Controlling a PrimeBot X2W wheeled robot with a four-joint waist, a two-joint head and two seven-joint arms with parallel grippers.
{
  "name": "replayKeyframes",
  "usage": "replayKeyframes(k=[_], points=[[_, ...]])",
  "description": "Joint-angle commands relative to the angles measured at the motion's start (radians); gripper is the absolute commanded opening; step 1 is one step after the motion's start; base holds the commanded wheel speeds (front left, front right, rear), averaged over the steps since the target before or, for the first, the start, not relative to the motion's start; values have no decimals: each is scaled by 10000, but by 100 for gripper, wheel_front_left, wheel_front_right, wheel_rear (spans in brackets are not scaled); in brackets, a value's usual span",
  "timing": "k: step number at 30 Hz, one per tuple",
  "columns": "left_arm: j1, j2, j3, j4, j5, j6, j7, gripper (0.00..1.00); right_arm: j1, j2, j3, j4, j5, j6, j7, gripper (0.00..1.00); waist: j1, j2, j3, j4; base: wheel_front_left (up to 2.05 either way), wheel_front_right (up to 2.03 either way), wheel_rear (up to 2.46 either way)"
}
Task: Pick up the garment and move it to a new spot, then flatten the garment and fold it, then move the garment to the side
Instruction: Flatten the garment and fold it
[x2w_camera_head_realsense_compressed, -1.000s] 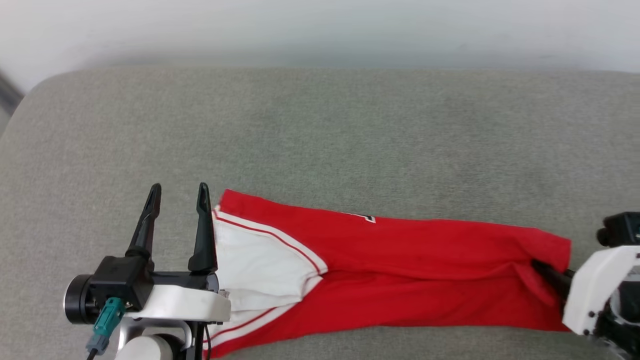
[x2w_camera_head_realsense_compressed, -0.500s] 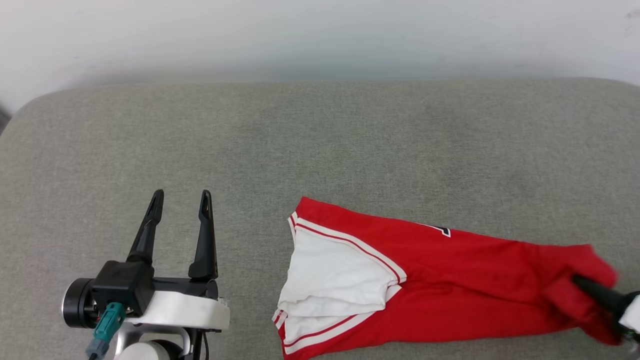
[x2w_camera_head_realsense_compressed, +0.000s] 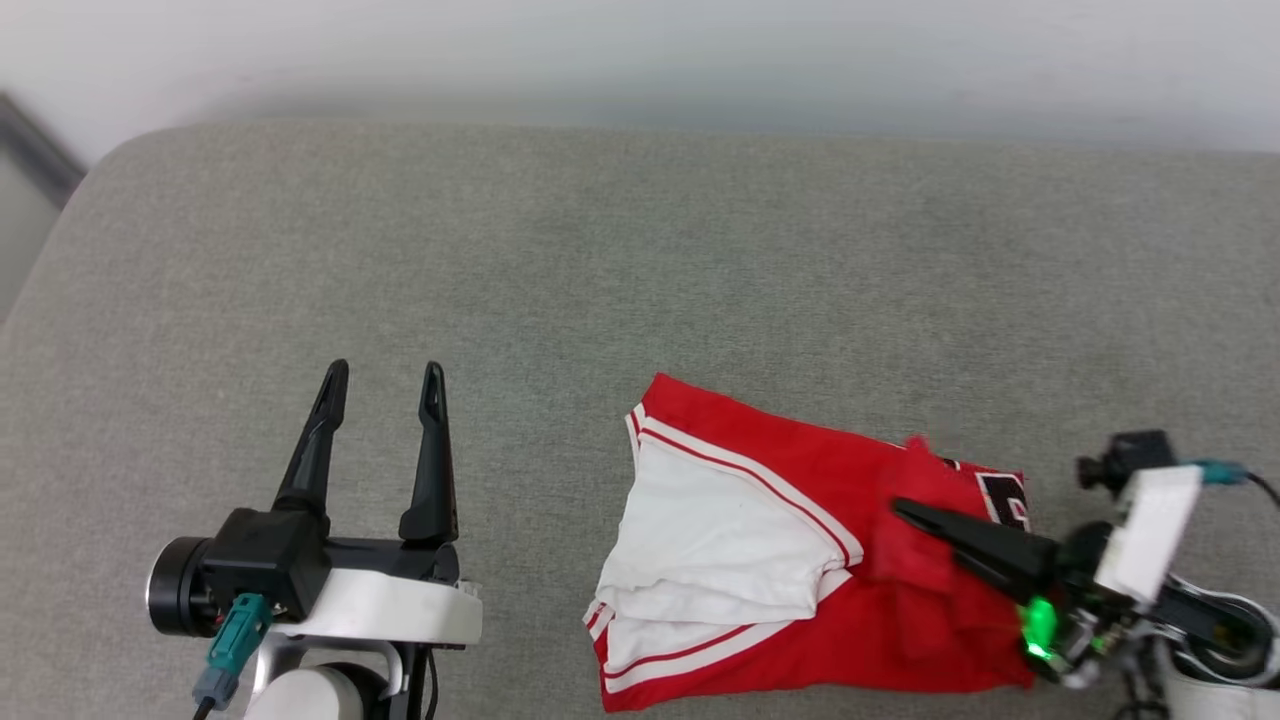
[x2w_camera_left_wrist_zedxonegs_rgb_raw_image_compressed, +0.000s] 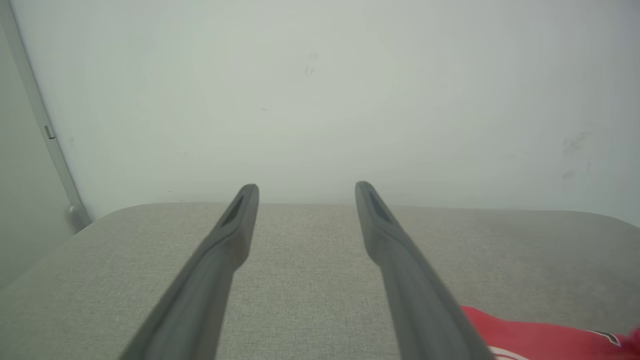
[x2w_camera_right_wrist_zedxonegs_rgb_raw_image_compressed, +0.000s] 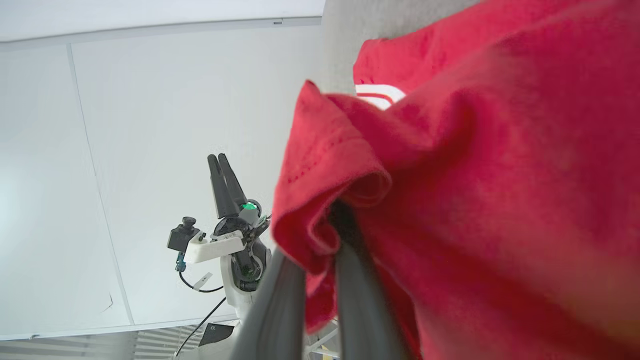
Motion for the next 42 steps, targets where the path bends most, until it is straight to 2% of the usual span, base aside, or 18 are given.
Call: replayKeyframes(k=[1,4,5,9,10,11,12,13,19,25,28,32,34,38,42], points=[[-159,-64,3,-1,44,-16,-53,100,-120,25,289,85,189,-4,-209,0,0,0,132,145,0,0,0],[-213,-114,-54,79,38,-26,-71,100,-417,24,1624,350,865,-3,-1029,0,0,0,301,291,0,0,0],[-353,-194,-117,129,32,-77,-101,100,-695,22,2729,530,1093,-3,-1981,0,0,0,490,441,0,0,0],[-463,-300,-141,234,5,-95,-167,100,-1034,18,3740,897,1233,-3,-3169,0,0,0,677,586,0,0,0],[-485,-319,-129,264,-3,-88,-167,100,-1103,29,3962,995,1178,-3,-3409,7,0,0,711,604,0,0,0],[-500,-337,-128,293,-9,-90,-188,100,-1197,26,4150,1079,1111,-3,-3672,48,0,0,734,615,0,0,0],[-515,-359,-123,317,-13,-96,-202,100,-1253,22,4320,1159,1117,-3,-3874,78,0,0,749,622,0,0,0],[-519,-376,-119,345,-26,-97,-203,100,-1302,21,4496,1252,1036,-3,-4069,100,0,0,760,620,0,0,0],[-508,-387,-74,499,-49,-119,-266,100,-1528,21,5271,931,835,-3,-4703,100,0,0,681,459,0,0,0],[-441,-318,-40,585,-91,-119,-277,100,-1364,-456,5854,-578,-419,-3,-5324,100,0,0,505,177,0,0,0],[-399,-290,-18,605,-83,-55,-254,100,-1241,-1080,6146,-1608,-1729,-3,-6115,100,0,0,438,18,0,0,0],[-334,-276,29,631,-104,21,-253,100,-1014,-2233,6299,-2318,-4642,-3,-7780,100,0,0,318,-217,0,0,0],[-280,-254,64,654,-106,70,-259,100,-806,-2610,6076,-2364,-5939,-3,-8411,100,0,0,230,-349,0,0,0],[-114,-210,116,752,-188,90,-267,100,-257,-2983,5087,-2371,-7901,-4,-9177,100,0,0,10,-608,0,0,0],[8,-154,189,848,-266,104,-276,100,290,-2843,3856,-2826,-9334,-4,-9954,100,0,0,-150,-840,0,0,0]])
